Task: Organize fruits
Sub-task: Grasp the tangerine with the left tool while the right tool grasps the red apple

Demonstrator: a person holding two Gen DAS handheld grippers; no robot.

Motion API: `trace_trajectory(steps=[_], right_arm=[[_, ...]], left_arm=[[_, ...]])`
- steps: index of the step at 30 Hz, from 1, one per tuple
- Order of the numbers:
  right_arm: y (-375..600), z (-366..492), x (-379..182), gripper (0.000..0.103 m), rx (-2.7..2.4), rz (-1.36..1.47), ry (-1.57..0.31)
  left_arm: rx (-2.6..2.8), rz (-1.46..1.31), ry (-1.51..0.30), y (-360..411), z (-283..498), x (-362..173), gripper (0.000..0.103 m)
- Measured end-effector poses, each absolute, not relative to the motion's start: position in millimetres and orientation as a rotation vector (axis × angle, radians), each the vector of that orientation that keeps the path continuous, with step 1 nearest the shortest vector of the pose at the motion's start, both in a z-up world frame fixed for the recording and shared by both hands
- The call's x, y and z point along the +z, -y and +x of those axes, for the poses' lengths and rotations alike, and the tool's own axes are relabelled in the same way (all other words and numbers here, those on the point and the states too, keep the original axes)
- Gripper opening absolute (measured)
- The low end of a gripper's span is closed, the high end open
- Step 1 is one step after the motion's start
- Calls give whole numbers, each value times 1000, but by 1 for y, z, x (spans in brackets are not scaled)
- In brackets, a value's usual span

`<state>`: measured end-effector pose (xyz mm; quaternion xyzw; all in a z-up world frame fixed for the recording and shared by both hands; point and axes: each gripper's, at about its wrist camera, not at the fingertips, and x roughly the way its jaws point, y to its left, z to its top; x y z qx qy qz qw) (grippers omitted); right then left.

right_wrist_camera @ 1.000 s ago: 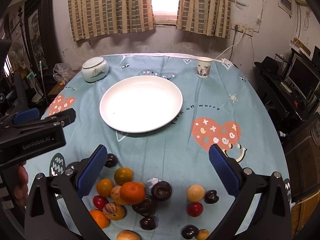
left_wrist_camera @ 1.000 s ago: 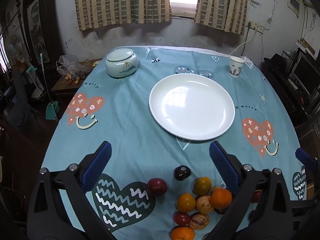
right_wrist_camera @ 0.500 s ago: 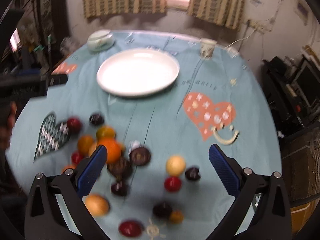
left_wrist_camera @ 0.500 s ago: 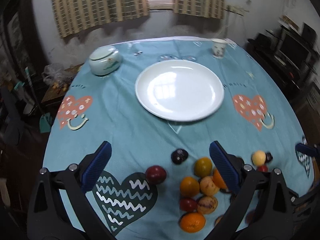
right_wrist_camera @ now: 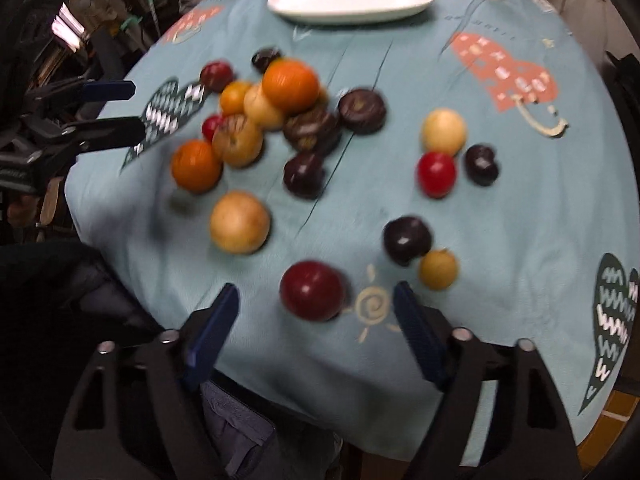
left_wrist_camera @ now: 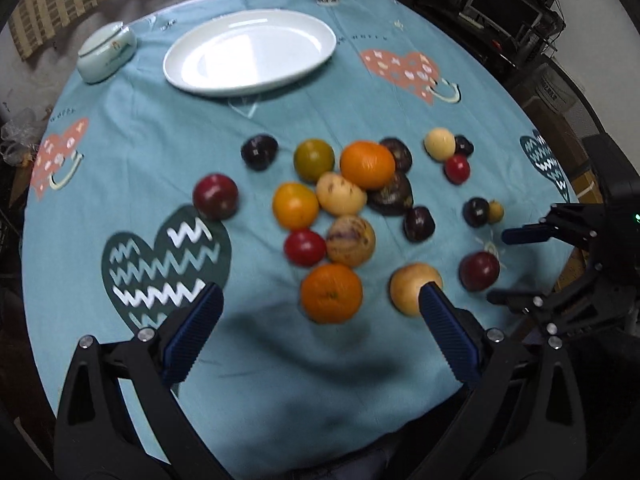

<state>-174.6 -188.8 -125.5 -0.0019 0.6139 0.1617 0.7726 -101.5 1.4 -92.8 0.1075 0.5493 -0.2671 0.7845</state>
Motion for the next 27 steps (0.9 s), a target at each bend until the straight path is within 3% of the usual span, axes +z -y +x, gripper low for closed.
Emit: trace_trajectory(steps=[3, 5, 8, 11, 16, 17, 18, 20, 27], right_arm=[[184, -173, -139, 59, 347, -22, -1358], [181, -174, -145, 41, 359, -28, -1374], [181, -178, -143, 40, 375, -57, -1350], [186, -179, -140, 39, 390, -37, -1353], [190, -182, -132, 39, 395, -44, -1341], [191, -183, -131, 39, 393, -43, -1339], [193, -184, -129, 39, 393, -40, -1338], [192, -181, -127, 39, 391, -40, -1339], [198, -173, -121, 39, 386, -20, -1333]], left_arm=[[-556, 225, -1228, -3, -102, -104, 100], [-546, 220, -1249, -3, -103, -109, 99], [-536, 218, -1264, -2, -103, -117, 97], [-527, 203, -1283, 3, -99, -127, 86], [-508, 192, -1325, 8, -91, -145, 77], [-505, 188, -1331, 8, -91, -148, 70], [-501, 185, -1342, 9, -89, -151, 57], [-537, 140, -1364, 10, -87, -153, 46], [-545, 142, -1313, 4, -86, -126, 45]])
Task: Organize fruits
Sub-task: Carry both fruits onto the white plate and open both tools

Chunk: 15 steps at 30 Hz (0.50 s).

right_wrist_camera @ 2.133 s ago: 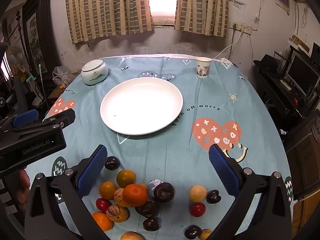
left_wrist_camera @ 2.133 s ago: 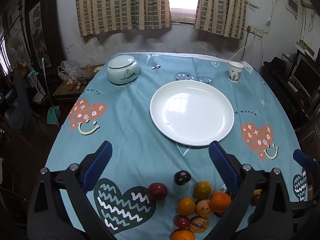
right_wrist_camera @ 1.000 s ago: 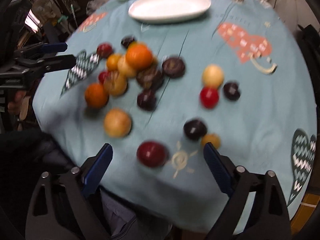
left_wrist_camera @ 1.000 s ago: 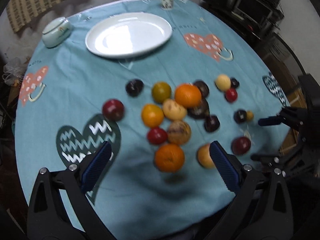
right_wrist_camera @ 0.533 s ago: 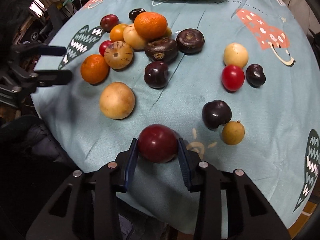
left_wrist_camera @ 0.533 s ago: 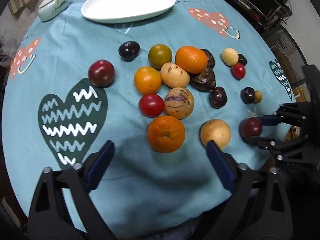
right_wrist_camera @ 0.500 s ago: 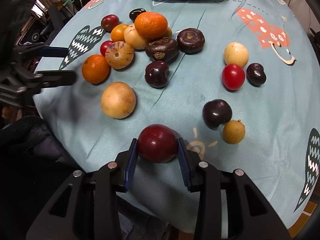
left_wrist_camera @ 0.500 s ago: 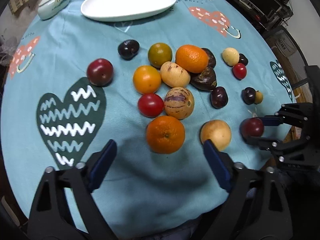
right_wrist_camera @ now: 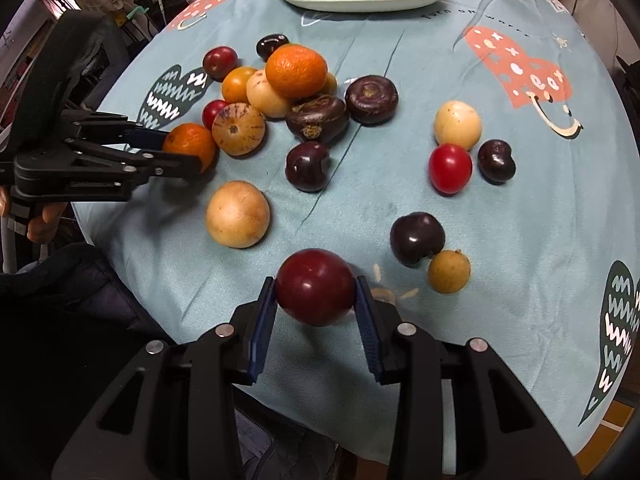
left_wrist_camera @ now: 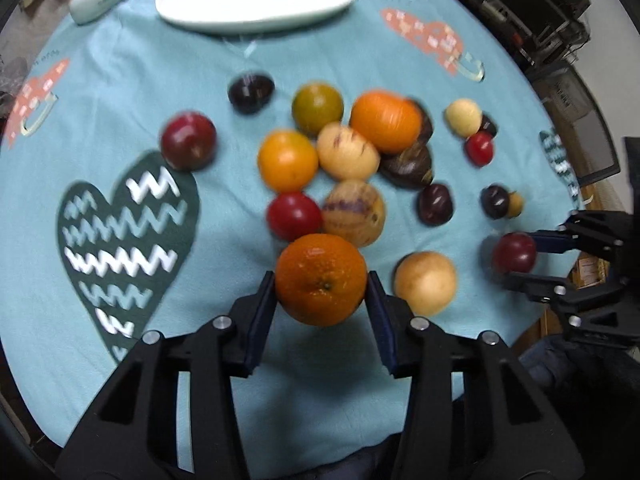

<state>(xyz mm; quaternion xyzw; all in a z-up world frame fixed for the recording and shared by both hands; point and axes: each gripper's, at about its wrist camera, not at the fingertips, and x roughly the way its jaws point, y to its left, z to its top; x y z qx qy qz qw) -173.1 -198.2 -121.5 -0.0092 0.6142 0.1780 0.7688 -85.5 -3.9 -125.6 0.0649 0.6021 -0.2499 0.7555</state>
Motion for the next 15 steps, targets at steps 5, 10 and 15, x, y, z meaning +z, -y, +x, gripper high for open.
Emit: trace_trajectory(steps=[5, 10, 15], right_arm=[[200, -162, -110, 39, 392, 1, -1309], [200, -146, -93, 40, 389, 11, -1263], [196, -112, -75, 40, 402, 35, -1195]], left_arm=[[-556, 90, -1226, -3, -73, -85, 45], [-530, 108, -1158, 5, -57, -62, 45], [-494, 112, -1127, 13, -29, -53, 45]])
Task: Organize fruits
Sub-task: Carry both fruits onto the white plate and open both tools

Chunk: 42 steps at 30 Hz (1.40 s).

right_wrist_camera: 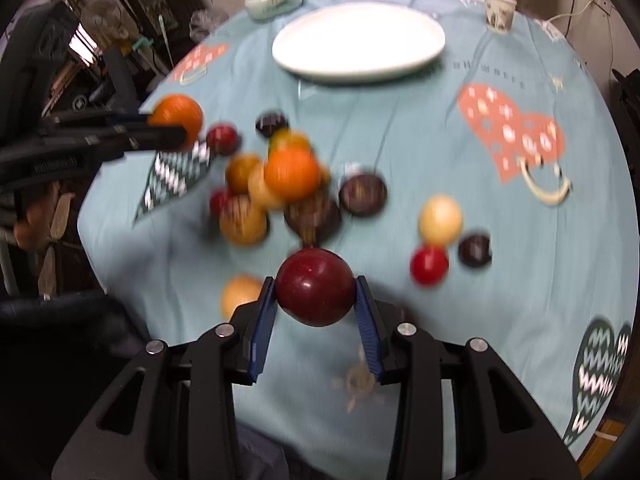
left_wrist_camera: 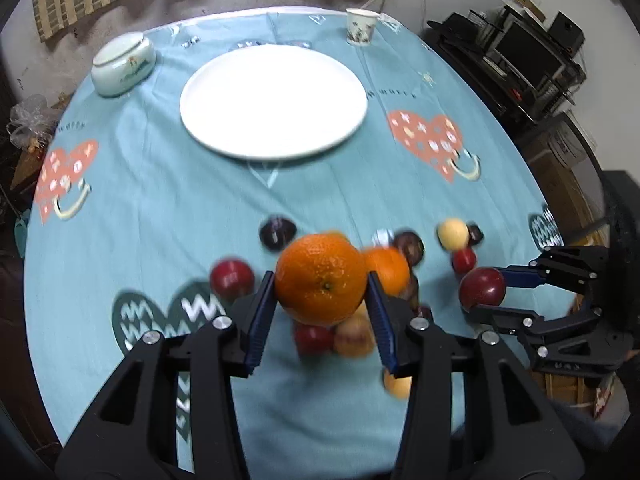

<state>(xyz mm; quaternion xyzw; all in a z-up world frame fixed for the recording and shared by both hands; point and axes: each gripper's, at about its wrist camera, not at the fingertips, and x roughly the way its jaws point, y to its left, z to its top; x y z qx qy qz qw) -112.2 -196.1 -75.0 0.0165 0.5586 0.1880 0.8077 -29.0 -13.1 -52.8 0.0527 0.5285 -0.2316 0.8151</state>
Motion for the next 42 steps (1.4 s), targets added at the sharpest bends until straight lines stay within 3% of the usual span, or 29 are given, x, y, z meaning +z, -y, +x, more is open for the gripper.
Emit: trace_trajectory(steps=[8, 19, 27, 34, 36, 37, 38, 39, 42], right_arm=[[192, -36, -31, 40, 384, 43, -1025], [195, 46, -13, 39, 361, 30, -927], [187, 136, -80, 39, 277, 22, -1032], [195, 170, -124, 41, 296, 51, -1114], [196, 170, -124, 42, 285, 13, -1084], [196, 170, -124, 47, 288, 8, -1078], [198, 169, -123, 69, 297, 15, -1061], [199, 168, -120, 73, 306, 21, -1039], [192, 164, -112, 74, 308, -57, -987]], left_arm=[[-393, 136, -1034, 31, 23, -32, 45], [-331, 119, -997, 41, 102, -29, 45], [-216, 66, -1117, 37, 186, -92, 45], [-204, 112, -1121, 35, 199, -117, 47], [-201, 113, -1082, 31, 196, -114, 62], [-197, 113, -1059, 29, 194, -111, 66], [-210, 104, -1049, 27, 193, -109, 69], [-224, 93, -1036, 26, 192, -106, 69], [-193, 132, -978, 25, 184, -98, 69]])
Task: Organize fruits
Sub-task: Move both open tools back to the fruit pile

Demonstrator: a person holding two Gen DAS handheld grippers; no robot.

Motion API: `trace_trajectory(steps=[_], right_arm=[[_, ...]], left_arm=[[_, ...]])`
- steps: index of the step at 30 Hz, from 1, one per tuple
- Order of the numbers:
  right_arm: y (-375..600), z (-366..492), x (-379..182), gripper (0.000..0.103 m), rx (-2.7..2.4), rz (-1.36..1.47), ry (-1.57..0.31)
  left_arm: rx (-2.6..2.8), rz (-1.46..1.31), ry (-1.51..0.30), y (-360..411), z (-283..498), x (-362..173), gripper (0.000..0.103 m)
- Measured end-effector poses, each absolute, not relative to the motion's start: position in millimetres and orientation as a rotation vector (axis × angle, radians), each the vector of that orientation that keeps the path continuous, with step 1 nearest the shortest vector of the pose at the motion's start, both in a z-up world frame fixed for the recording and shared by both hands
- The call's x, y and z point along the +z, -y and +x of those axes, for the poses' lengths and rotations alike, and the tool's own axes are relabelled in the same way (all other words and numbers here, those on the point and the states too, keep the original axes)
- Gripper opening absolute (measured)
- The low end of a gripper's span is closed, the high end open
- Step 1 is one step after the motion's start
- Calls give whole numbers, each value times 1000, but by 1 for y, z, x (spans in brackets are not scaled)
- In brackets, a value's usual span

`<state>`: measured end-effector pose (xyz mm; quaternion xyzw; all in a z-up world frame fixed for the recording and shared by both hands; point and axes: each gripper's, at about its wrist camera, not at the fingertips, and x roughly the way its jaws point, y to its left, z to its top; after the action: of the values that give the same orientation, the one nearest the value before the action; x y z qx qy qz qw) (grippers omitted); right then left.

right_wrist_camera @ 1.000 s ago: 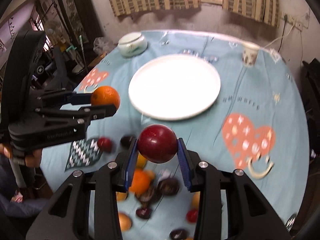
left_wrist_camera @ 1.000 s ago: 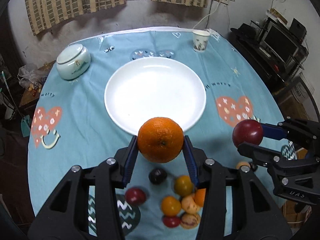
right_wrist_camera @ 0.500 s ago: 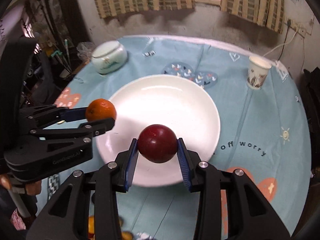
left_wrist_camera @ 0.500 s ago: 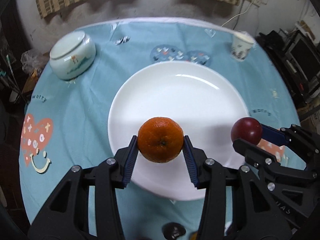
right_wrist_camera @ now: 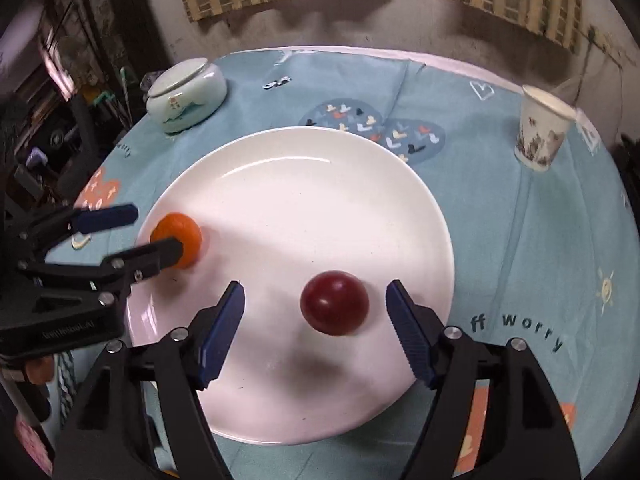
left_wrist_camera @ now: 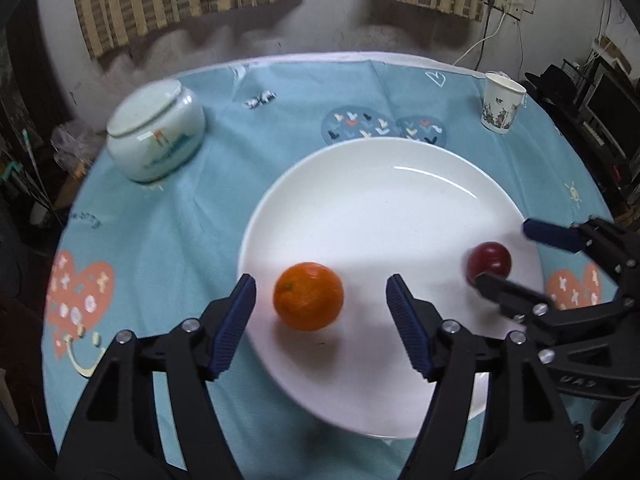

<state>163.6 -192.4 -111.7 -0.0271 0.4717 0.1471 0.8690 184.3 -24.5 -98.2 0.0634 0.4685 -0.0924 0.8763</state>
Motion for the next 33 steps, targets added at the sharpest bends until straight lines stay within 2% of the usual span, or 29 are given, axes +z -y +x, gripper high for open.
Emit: trace_trajectory(steps=[4, 10, 14, 20, 27, 30, 32, 33], right_arm=[[205, 140, -90, 73, 308, -43, -912], [228, 38, -63, 73, 319, -113, -821], [237, -60, -76, 73, 316, -183, -847], [245, -178, -112, 73, 334, -196, -898], [255, -198, -147, 73, 335, -194, -946], [260, -188, -157, 64, 338, -181, -980], [259, -188, -163, 49, 361, -191, -983], [259, -187, -164, 46, 372, -194, -980]], left_arm=[[-196, 147, -906, 13, 154, -85, 69], [-256, 229, -800, -1, 52, -69, 69], [-312, 304, -744, 0, -32, -68, 69], [-474, 312, -770, 6, -132, -87, 71], [-595, 355, -815, 33, -165, -120, 71], [-606, 346, -852, 40, -161, -133, 71], [-612, 342, -862, 45, -159, -136, 72], [-624, 330, -856, 47, -159, -136, 72]])
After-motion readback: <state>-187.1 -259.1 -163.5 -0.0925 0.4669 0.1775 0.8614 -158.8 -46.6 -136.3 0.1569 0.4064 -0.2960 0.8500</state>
